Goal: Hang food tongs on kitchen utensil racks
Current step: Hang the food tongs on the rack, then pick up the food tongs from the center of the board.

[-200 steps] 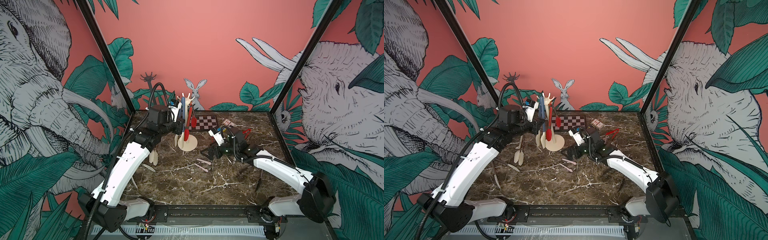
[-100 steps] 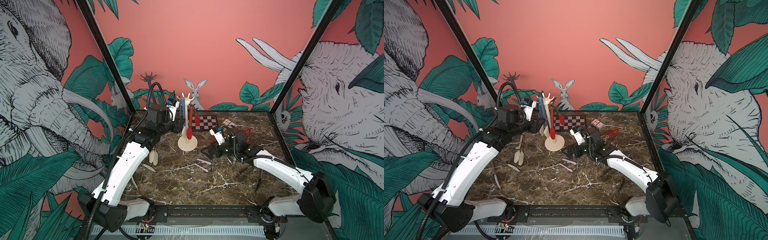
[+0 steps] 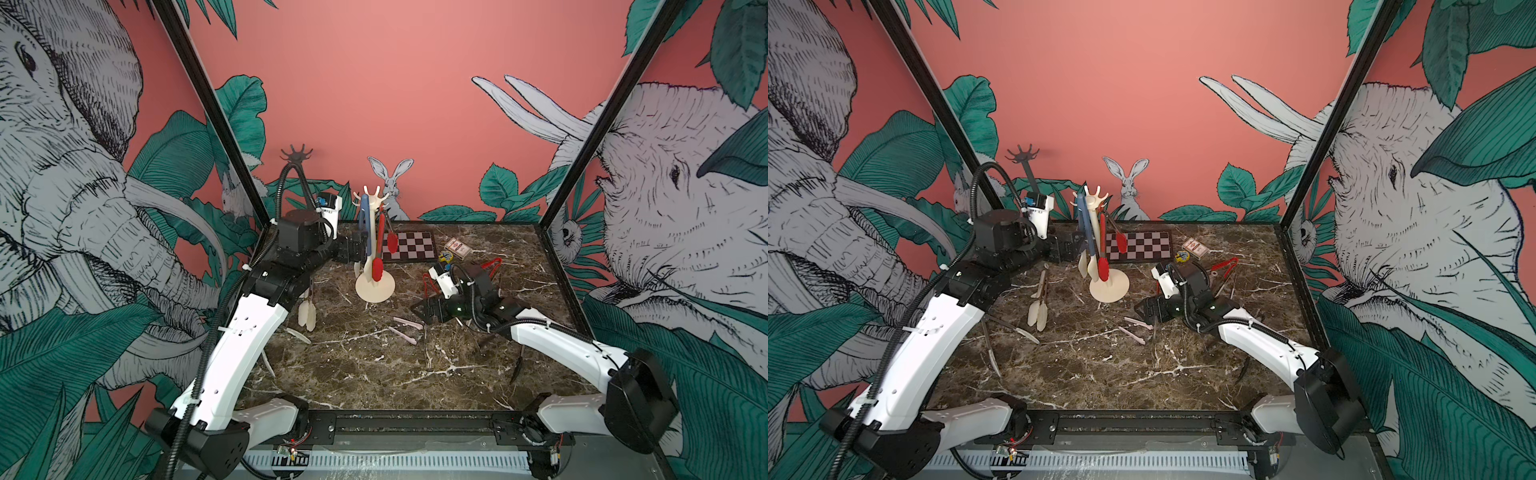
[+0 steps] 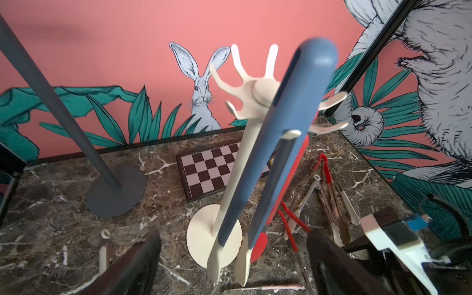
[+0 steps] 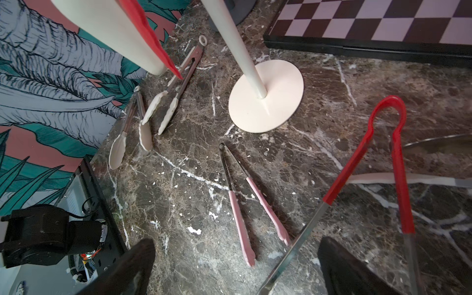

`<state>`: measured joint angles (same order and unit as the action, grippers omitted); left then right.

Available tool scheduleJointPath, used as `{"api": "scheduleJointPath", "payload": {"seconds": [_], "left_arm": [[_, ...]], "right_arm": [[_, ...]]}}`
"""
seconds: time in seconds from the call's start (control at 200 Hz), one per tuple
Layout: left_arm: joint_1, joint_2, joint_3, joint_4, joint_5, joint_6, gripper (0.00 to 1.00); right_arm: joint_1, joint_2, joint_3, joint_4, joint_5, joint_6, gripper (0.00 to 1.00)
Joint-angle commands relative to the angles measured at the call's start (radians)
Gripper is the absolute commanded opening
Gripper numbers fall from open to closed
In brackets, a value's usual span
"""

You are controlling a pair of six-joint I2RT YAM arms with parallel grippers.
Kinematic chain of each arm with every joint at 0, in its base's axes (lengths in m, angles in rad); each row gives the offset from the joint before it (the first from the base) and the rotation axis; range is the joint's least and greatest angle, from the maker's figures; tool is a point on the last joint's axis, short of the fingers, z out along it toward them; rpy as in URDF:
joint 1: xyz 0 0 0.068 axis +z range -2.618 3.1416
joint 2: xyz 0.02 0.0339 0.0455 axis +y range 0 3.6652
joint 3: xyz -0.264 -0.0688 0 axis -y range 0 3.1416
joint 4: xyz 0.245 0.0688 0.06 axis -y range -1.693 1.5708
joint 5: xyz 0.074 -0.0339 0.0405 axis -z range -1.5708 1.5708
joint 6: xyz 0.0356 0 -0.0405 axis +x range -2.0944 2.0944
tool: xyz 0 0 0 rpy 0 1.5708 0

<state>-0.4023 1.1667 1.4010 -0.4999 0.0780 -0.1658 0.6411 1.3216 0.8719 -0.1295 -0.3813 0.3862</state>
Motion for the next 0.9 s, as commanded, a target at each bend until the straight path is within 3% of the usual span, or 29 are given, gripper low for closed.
{"api": "scheduleJointPath", "payload": {"seconds": [0.0,0.35,0.61,0.895], "left_arm": [[0.005,-0.057,-0.025,0.049,-0.022,0.003,0.94],[0.008,-0.184,-0.043,0.022,-0.107,0.012,0.99],[0.008,-0.259,-0.004,-0.133,-0.129,-0.008,0.99],[0.009,-0.381,-0.081,-0.232,-0.172,-0.039,0.99]], "right_arm": [[-0.016,-0.019,-0.008,-0.027,0.014,0.011,0.99],[-0.025,0.027,-0.001,-0.152,0.048,0.001,0.99],[-0.026,0.097,0.046,-0.204,0.036,-0.005,0.98],[-0.026,0.177,0.113,-0.245,0.04,0.008,0.94]]}}
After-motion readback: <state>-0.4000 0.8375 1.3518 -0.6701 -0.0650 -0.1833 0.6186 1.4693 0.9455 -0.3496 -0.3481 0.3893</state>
